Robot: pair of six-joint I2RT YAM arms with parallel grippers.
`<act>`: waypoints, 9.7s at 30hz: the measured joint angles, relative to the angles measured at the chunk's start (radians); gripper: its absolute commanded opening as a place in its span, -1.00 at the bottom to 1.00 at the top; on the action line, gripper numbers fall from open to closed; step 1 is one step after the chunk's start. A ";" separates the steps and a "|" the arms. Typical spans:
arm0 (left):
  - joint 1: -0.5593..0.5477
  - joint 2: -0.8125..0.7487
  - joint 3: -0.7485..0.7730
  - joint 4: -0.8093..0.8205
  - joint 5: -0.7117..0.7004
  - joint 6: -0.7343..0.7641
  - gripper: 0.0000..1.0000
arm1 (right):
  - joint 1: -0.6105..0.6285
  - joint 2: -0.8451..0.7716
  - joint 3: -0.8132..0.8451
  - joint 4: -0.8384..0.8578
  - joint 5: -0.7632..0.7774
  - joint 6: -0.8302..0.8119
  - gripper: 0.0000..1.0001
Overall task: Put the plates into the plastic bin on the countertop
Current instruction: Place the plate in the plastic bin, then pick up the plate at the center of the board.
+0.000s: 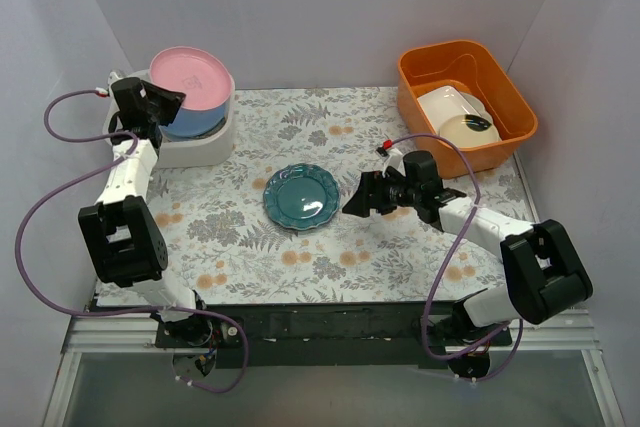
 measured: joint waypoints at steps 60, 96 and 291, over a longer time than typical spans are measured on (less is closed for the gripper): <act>0.005 -0.130 -0.088 -0.161 -0.179 0.104 0.96 | 0.000 0.076 0.027 -0.016 -0.010 -0.020 0.86; -0.338 -0.284 -0.323 -0.100 0.126 0.253 0.96 | 0.000 0.228 0.081 0.013 -0.011 -0.014 0.69; -0.476 -0.563 -1.030 0.365 0.223 0.050 -1.00 | 0.021 0.010 0.084 0.010 0.079 0.132 0.93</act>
